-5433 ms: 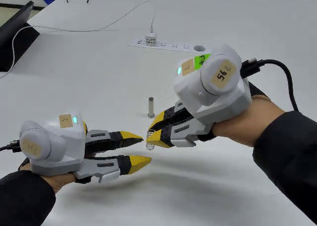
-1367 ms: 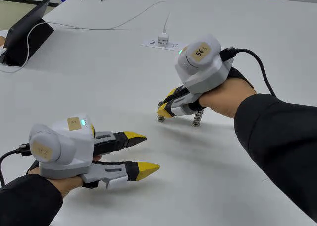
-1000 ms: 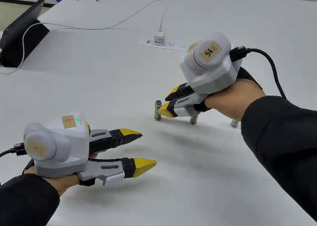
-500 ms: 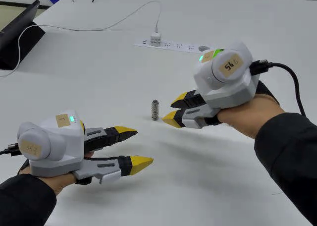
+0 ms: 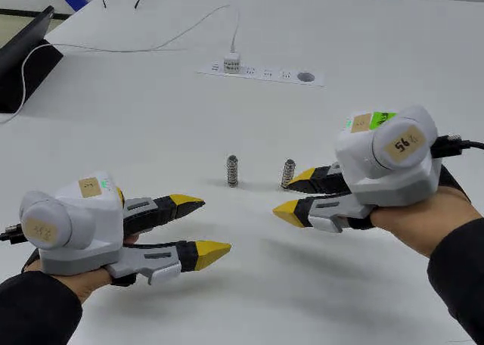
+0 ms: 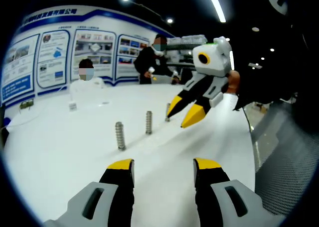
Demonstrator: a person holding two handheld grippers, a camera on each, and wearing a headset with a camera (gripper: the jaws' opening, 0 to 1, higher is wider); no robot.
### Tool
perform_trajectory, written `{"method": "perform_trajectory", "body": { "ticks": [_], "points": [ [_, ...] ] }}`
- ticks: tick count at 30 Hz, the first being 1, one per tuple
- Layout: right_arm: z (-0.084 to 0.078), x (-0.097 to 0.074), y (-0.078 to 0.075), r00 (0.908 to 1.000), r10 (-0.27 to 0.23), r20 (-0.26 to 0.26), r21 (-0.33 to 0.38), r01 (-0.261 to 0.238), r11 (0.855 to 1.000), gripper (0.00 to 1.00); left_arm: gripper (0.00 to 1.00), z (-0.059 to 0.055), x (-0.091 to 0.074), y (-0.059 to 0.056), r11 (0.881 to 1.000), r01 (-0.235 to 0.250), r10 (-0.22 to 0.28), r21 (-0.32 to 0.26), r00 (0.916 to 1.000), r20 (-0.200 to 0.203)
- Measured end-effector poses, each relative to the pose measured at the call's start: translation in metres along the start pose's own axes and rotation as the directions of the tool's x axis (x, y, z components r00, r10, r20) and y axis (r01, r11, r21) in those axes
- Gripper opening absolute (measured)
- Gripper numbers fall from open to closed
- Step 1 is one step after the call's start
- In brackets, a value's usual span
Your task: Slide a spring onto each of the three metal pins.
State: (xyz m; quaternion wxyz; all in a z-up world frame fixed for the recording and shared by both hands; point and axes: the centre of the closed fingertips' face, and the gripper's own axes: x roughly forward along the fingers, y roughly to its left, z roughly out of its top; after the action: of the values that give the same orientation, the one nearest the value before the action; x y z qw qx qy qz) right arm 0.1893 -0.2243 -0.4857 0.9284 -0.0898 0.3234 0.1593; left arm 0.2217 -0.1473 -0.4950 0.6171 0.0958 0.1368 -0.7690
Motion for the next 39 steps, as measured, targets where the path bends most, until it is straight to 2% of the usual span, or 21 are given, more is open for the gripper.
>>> {"method": "perform_trajectory", "body": {
  "ticks": [11,17,24,34,39],
  "points": [
    [-0.019,-0.024,-0.014,0.9977,-0.063,0.024,0.058,0.062,0.996,0.29,0.51,0.0,-0.001,0.0,1.0,-0.003,0.003,-0.003,1.0,-0.002],
    [-0.033,-0.044,-0.029,0.9916,-0.121,0.045,0.096,0.116,0.989,0.32,0.52,0.0,-0.001,0.002,1.0,-0.008,0.008,-0.005,1.0,-0.002],
    [-0.046,-0.057,-0.038,0.9842,-0.17,0.05,0.126,0.162,0.979,0.37,0.54,-0.002,0.0,0.002,1.0,-0.009,0.009,-0.01,0.9999,-0.007],
    [-0.056,-0.066,-0.046,0.9743,-0.211,0.08,0.148,0.197,0.969,0.43,0.56,-0.004,-0.001,0.008,1.0,-0.021,0.021,-0.016,0.9998,-0.005],
    [-0.063,-0.067,-0.046,0.9724,-0.218,0.084,0.158,0.203,0.966,0.47,0.57,-0.005,-0.001,0.009,0.999,-0.026,0.026,-0.019,0.9997,-0.006]
  ]
}}
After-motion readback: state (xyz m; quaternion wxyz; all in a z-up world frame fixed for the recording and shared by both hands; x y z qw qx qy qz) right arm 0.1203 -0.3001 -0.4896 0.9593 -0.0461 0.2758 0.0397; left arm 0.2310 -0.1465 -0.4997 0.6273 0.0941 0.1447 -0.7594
